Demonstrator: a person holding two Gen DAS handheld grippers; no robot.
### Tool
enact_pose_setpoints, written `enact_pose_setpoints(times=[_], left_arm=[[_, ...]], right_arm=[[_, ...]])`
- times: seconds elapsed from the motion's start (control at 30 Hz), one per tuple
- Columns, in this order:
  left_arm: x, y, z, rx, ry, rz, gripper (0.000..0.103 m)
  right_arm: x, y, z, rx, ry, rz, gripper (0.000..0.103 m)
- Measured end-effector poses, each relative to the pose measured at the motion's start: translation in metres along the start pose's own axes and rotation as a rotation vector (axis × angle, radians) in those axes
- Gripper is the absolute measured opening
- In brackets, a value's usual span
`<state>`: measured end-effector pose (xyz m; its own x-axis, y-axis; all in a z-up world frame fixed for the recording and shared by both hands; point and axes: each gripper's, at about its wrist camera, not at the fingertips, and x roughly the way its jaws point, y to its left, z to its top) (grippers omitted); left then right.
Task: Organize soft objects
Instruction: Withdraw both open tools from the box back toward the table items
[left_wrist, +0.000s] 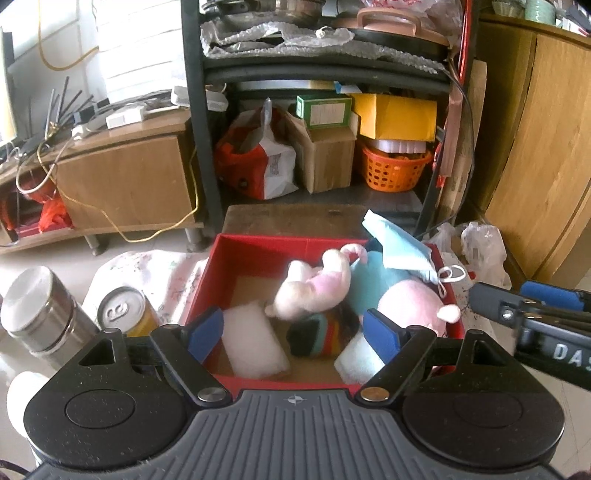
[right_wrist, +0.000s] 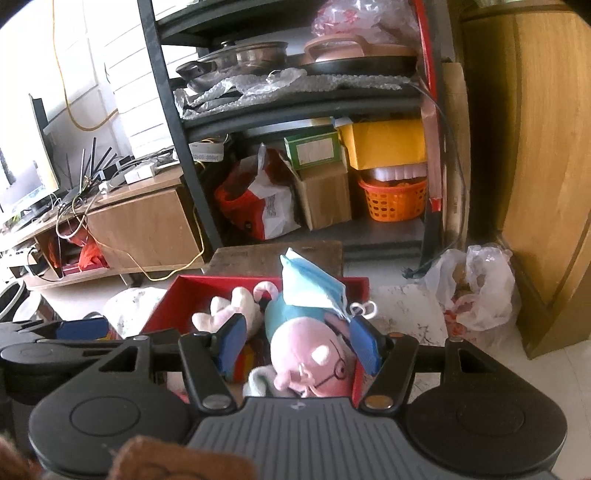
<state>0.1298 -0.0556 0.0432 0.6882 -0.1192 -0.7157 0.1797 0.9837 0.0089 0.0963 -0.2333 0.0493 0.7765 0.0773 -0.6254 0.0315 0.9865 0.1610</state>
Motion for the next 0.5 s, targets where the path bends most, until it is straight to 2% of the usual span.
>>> enact_pose_setpoints(times=[0.23, 0.5], left_arm=[[-0.001, 0.001, -0.012, 0.005, 0.038, -0.025, 0.081], [0.004, -0.002, -0.039, 0.051, 0.106, -0.011, 0.081]], right_arm=[[-0.011, -0.019, -0.013, 0.045, 0.018, -0.03, 0.033], [-0.014, -0.021, -0.025, 0.038, 0.052, -0.026, 0.033]])
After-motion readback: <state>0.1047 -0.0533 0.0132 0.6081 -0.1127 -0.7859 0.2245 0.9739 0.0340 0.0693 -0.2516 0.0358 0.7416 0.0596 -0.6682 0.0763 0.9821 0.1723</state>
